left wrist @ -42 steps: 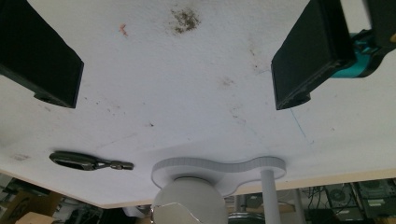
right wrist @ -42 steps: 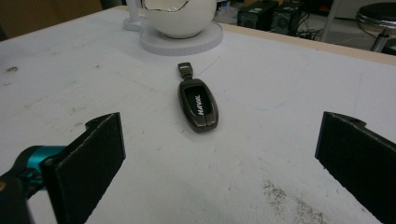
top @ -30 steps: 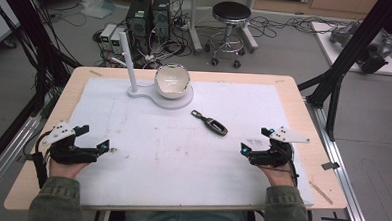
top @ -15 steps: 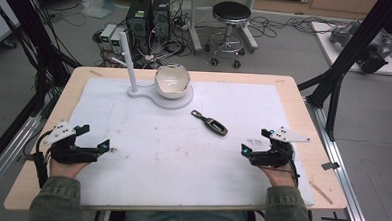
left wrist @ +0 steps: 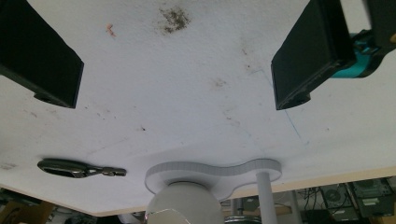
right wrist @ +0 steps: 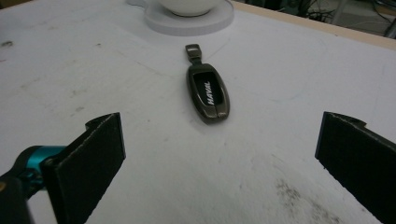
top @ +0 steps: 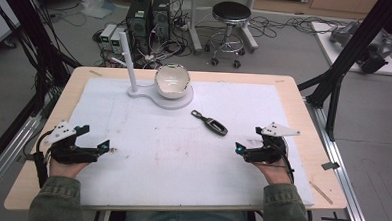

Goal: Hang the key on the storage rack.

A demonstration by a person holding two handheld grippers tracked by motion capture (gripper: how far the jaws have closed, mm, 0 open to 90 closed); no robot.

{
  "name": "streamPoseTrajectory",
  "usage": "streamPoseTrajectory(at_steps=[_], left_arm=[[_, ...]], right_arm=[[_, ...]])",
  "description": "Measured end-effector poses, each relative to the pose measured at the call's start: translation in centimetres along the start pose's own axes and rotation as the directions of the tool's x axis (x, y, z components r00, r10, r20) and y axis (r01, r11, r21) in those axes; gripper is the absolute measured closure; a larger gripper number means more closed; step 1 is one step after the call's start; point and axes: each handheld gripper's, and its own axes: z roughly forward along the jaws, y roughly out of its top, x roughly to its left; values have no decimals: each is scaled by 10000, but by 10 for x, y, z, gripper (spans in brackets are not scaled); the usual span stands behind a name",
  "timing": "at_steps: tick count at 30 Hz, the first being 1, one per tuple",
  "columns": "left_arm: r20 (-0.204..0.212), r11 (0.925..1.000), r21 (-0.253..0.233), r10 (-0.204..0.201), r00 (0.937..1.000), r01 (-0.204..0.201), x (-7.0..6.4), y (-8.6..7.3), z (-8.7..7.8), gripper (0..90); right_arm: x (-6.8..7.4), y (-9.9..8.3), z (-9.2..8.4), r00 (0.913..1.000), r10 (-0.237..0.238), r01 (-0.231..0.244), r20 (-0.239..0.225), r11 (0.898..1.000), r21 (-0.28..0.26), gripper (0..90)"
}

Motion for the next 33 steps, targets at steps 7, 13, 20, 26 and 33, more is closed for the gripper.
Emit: streamPoseTrajectory(at_steps=[7, 13, 20, 26, 33], left_arm=[[-6, 10000, 76, 45, 10000, -45, -1, 0, 1, 29], [-104, 10000, 31, -8, 9999, 9, 0, 0, -1, 29], [-183, 10000, 29, 56, 9998, -55, -3, -3, -10, 29], [-116, 10000, -6, -20, 9999, 20, -1, -2, -4, 29], [30, 9999, -101, -17, 10000, 18, -1, 0, 1, 29]], right_arm=[[3, 14, 19, 9991, -335, 350, -265, 9978, 563, 5], [5, 34, 41, 9980, -550, 576, -318, 9943, 892, 5], [2, 52, 59, 9975, -609, 639, -356, 9939, 898, 5], [8, 70, 77, 9941, -732, 844, -799, 9855, 1475, 5], [6, 82, 100, 9903, -879, 1103, -1077, 9686, 2229, 5]])
